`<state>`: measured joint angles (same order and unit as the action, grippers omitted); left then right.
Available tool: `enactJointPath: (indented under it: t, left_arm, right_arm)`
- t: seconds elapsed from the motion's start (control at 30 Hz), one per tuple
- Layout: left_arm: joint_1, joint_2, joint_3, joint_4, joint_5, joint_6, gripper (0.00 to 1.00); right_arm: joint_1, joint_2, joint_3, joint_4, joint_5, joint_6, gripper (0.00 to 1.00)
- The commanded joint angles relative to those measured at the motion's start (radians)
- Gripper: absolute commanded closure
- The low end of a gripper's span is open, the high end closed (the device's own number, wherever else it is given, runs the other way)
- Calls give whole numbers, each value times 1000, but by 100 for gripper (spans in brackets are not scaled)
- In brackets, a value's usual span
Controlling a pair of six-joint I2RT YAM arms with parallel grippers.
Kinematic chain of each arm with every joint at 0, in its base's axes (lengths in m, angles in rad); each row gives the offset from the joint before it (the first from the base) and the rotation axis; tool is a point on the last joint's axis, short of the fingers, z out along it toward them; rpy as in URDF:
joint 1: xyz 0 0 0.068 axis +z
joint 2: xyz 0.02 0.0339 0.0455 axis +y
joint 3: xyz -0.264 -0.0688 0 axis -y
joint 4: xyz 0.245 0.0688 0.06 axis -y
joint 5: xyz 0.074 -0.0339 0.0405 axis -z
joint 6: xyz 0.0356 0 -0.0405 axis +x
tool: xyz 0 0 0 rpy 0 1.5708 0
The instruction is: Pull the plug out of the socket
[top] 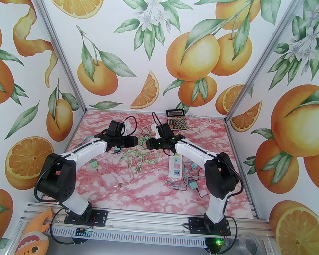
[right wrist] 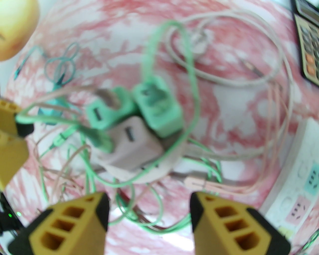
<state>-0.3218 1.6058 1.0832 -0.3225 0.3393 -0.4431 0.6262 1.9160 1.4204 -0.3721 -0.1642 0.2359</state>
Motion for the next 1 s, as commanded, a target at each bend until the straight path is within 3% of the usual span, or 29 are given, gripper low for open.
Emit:
enactJointPath:
  t: [0.0,0.43,0.7,0.87,0.97]
  left_arm:
    - [4,-34,50,-17,-42,19,51]
    - [93,-63,86,-70,-13,41,49]
    - [95,-31,100,-77,12,54,49]
    - [101,1,130,-90,26,73,48]
    - [114,126,239,-117,108,134,47]
  right_arm:
    - [25,71,64,-5,20,-92,37]
    - [26,238,269,-123,16,-157,34]
    - [25,221,220,-113,42,-182,60]
    - [18,196,175,-85,30,-179,62]
    - [16,163,111,-49,26,-182,62]
